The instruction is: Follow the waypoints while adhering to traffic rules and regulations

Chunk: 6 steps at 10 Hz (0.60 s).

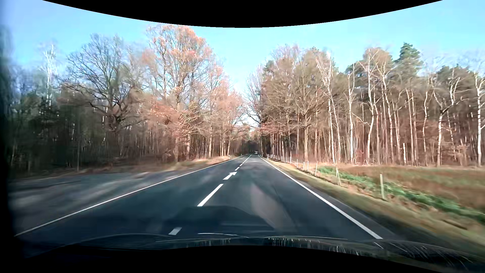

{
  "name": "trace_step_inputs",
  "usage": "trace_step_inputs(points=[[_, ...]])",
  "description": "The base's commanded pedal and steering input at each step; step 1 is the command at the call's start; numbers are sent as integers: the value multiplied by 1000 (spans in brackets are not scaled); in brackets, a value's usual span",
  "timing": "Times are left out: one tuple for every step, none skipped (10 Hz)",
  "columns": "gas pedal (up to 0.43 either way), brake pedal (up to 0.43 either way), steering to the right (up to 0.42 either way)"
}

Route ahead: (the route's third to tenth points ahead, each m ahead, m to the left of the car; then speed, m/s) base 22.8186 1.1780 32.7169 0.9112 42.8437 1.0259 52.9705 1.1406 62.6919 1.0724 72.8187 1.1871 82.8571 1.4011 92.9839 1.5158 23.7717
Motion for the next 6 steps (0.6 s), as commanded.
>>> trace_step_inputs(points=[[169, 0, -1], [157, 0, -1], [157, 0, -1], [157, 0, -1], [157, 0, -1], [150, 0, -1]])
